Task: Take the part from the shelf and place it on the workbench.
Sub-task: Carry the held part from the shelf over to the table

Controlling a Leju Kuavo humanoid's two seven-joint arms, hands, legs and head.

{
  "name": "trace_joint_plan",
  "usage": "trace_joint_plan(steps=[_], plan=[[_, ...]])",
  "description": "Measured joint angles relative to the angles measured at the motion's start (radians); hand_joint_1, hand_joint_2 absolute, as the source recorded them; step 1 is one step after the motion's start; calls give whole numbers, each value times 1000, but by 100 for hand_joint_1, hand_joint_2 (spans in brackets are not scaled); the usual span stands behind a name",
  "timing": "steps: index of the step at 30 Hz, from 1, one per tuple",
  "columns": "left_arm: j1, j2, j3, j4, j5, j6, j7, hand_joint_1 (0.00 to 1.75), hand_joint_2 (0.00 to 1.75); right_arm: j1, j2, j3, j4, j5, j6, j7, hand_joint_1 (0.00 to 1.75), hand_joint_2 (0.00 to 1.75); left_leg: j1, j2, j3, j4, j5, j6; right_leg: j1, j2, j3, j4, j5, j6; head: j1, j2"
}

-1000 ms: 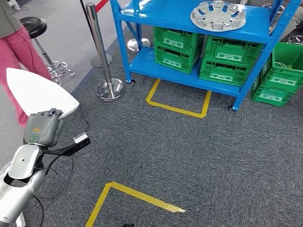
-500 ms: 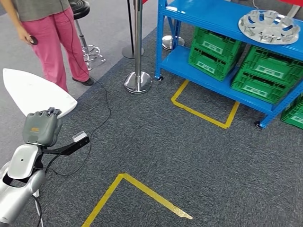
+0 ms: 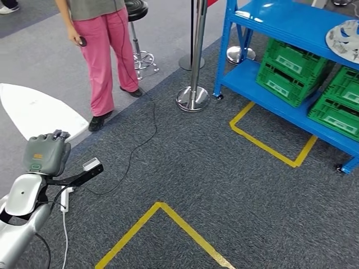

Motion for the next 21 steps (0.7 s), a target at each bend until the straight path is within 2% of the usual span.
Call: trace_joint_plan(steps=[1,2,3,4,5,6,7,8,10,11,12,14,15,16,17,18,19,21], plan=[[1,-1,0,0,0,0,0,175,175,0,-1,0,0,0,0,0,0,0,3,6,-16,39,-10,-3,1,-15,0,0,-2,-1,0,0],[3,-1,0,0,1,-1,0,175,175,-1,-1,1,0,-1,0,0,0,0,5,10,-13,42,-1,-5,1,-29,1,0,-3,0,0,0],[3,-1,0,0,1,-1,0,175,175,-2,-2,1,1,-1,-1,1,0,0,6,15,10,3,27,-6,1,-42,3,1,-5,1,0,0],[2,0,0,0,2,-1,0,175,175,-4,-2,1,2,-2,-2,1,0,0,7,29,47,-64,62,-5,1,-54,6,1,-8,3,0,0],[-1,0,1,0,3,-1,0,175,175,-6,-2,2,2,-2,-3,1,0,0,3,53,85,-133,87,-4,4,-66,10,2,-12,6,0,0],[-4,0,2,0,4,-1,0,175,175,-8,-3,2,3,-3,-4,2,0,0,-1,74,114,-189,102,1,7,-76,12,3,-16,11,-1,0],[-7,0,2,0,6,-1,0,175,175,-9,-3,3,4,-3,-5,2,0,0,-5,90,128,-220,105,6,11,-86,13,4,-19,15,0,0],[-9,0,3,0,8,0,-1,175,175,-10,-3,3,4,-3,-5,2,0,0,-9,94,130,-230,100,12,15,-97,14,4,-21,18,0,0],[-8,2,8,0,13,1,-2,175,175,-11,-3,6,4,-4,-4,4,0,0,-8,72,126,-234,101,24,15,-117,16,4,-28,26,1,0],[-8,3,10,0,15,2,-3,175,175,-12,-3,8,4,-4,-4,5,0,0,-6,60,126,-236,103,31,14,-105,13,12,-38,30,2,0],[-10,3,14,0,18,3,-4,175,175,-12,-3,11,4,-6,-3,6,0,0,-4,48,126,-238,105,38,12,-79,2,39,-58,34,4,0],[-15,2,18,0,24,5,-5,175,175,-12,-3,15,4,-9,-2,8,0,0,-2,26,126,-240,106,47,8,-13,-52,158,-119,37,8,0],[-15,1,19,0,26,6,-6,175,175,-11,-3,16,4,-11,-2,10,0,0,-2,13,125,-240,106,49,8,3,-90,233,-147,37,9,0],[-15,0,19,0,27,6,-7,175,175,-9,-3,17,4,-13,-3,11,0,0,-3,-1,125,-239,106,50,8,8,-121,288,-160,37,9,0],[-15,-1,20,0,29,6,-8,175,175,-8,-4,18,4,-15,-3,13,0,0,-4,-15,126,-239,106,50,9,10,-137,308,-153,35,9,0],[-15,-2,20,0,31,6,-9,175,175,-7,-4,20,5,-17,-4,14,0,0,-4,-30,127,-238,106,50,9,12,-134,284,-124,34,9,0],[-15,-3,22,0,33,6,-10,175,175,-7,-5,22,5,-19,-5,16,0,0,-4,-44,128,-237,106,49,8,19,-112,223,-80,31,9,0],[-17,-4,25,0,35,6,-10,175,175,-7,-8,28,5,-24,-9,17,0,0,-3,-70,128,-234,104,44,2,63,-56,86,-16,26,9,0]])
